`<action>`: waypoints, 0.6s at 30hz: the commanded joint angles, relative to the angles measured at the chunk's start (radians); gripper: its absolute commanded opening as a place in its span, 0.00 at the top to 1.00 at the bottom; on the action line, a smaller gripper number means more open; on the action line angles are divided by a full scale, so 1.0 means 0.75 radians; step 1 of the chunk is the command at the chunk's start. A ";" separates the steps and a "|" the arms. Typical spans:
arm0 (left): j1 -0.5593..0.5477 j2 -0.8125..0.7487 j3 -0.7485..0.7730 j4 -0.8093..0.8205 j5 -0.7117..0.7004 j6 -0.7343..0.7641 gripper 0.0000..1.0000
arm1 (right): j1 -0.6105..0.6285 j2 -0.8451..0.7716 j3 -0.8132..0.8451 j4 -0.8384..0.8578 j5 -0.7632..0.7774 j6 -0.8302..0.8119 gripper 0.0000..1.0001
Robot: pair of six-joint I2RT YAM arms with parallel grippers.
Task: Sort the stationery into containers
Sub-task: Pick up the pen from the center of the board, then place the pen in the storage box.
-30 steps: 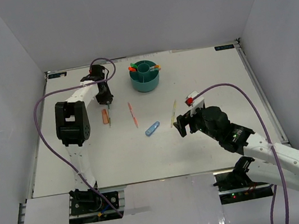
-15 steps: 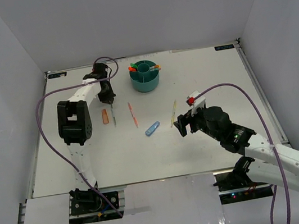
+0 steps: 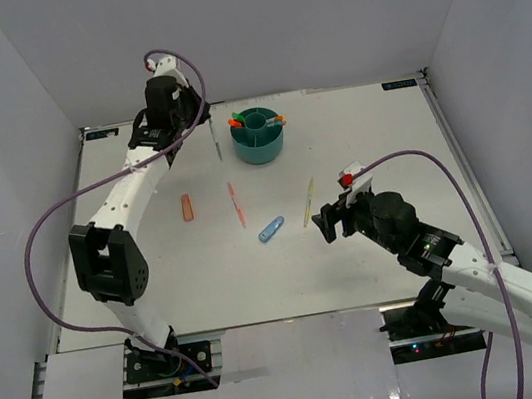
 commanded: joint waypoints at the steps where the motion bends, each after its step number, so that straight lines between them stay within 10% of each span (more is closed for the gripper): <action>1: -0.052 -0.071 -0.089 0.478 0.029 0.054 1.00 | -0.001 -0.030 -0.001 0.003 0.021 0.007 0.10; 18: -0.126 0.209 -0.186 1.514 0.181 0.173 1.00 | -0.001 -0.026 -0.003 -0.028 0.009 0.015 0.10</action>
